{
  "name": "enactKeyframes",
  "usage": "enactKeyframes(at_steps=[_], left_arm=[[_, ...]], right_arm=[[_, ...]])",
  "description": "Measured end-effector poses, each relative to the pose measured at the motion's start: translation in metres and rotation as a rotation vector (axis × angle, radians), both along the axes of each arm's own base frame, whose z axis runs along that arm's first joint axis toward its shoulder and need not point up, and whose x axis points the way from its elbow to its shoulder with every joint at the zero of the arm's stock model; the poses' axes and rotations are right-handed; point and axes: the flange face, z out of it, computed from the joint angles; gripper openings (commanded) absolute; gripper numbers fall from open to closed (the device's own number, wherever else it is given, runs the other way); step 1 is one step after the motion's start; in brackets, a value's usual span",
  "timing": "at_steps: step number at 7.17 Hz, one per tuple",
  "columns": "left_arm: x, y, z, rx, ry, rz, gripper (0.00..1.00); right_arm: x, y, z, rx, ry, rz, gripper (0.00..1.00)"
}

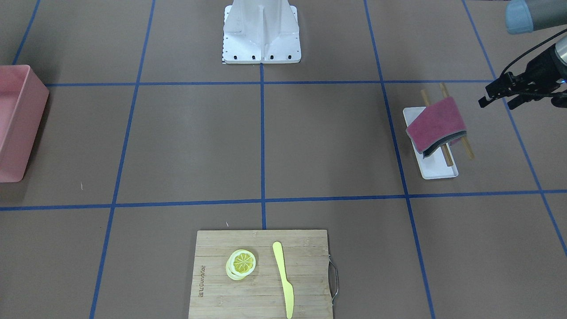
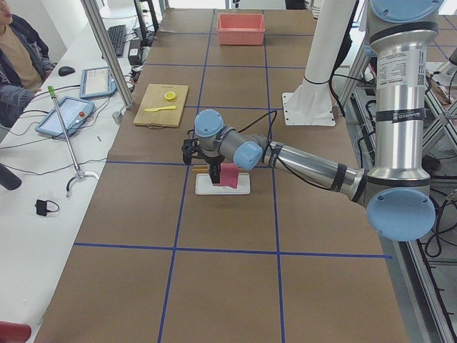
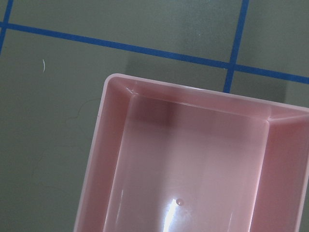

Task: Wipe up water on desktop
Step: 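Reach the left gripper to the pink cloth on the white tray and grasp it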

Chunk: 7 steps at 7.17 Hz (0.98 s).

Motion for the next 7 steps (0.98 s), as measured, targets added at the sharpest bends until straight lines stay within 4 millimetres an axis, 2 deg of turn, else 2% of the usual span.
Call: enactKeyframes(at_steps=[2, 6, 7], left_arm=[[0.017, 0.005, -0.002, -0.030, 0.008, -0.006, 0.97], [0.048, -0.008, 0.002, -0.074, 0.002, 0.012, 0.82], [0.053, -0.011, 0.003, -0.074, 0.000, 0.018, 0.75]], right_arm=[[0.000, 0.007, 0.006, 0.011, -0.006, 0.000, 1.00], [-0.001, 0.008, 0.014, -0.003, -0.004, -0.002, 1.00], [-0.002, 0.007, 0.015, -0.005, -0.003, -0.004, 1.00]])
